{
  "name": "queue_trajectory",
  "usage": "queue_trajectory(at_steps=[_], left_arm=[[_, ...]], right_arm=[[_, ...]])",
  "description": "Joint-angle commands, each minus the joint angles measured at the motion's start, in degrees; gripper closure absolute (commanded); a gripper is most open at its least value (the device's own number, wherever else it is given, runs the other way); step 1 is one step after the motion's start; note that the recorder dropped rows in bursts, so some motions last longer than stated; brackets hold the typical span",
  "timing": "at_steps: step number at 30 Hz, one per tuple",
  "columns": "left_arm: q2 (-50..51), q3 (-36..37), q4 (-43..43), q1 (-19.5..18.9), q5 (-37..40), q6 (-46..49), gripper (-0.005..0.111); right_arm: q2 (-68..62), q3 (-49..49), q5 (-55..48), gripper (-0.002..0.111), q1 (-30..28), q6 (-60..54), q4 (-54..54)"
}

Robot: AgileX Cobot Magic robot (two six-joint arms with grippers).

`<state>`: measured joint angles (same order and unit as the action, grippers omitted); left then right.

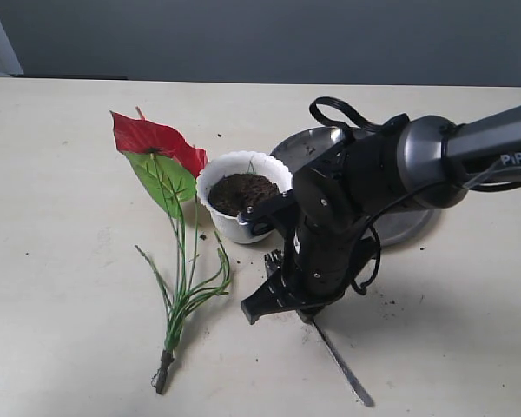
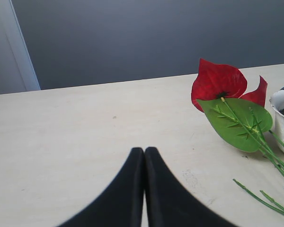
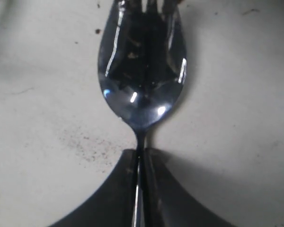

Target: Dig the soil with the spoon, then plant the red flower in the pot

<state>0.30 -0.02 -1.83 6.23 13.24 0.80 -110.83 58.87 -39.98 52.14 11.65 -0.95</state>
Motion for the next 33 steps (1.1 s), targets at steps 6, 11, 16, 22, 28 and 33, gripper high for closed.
queue_trajectory(at_steps=[6, 11, 16, 22, 28, 33], left_arm=[[-0.3, 0.0, -0.3, 0.2, 0.0, -0.2, 0.106], [-0.3, 0.0, -0.3, 0.2, 0.0, -0.2, 0.106], [-0.3, 0.0, -0.3, 0.2, 0.0, -0.2, 0.106], [-0.3, 0.0, -0.3, 0.2, 0.0, -0.2, 0.106], [-0.3, 0.0, -0.3, 0.2, 0.0, -0.2, 0.106], [-0.3, 0.0, -0.3, 0.2, 0.0, -0.2, 0.106]], right_arm=[[-2.0, -0.9, -2.2, 0.109, -0.1, -0.1, 0.9], [-0.6, -0.9, -3.2, 0.109, -0.1, -0.1, 0.9], [1.4, -0.9, -3.9, 0.109, -0.1, -0.1, 1.8], [3.3, -0.9, -5.7, 0.109, -0.1, -0.1, 3.4], [5.5, -0.9, -8.6, 0.109, -0.1, -0.1, 4.7], [8.9, -0.9, -15.1, 0.109, -0.1, 0.0, 8.6]])
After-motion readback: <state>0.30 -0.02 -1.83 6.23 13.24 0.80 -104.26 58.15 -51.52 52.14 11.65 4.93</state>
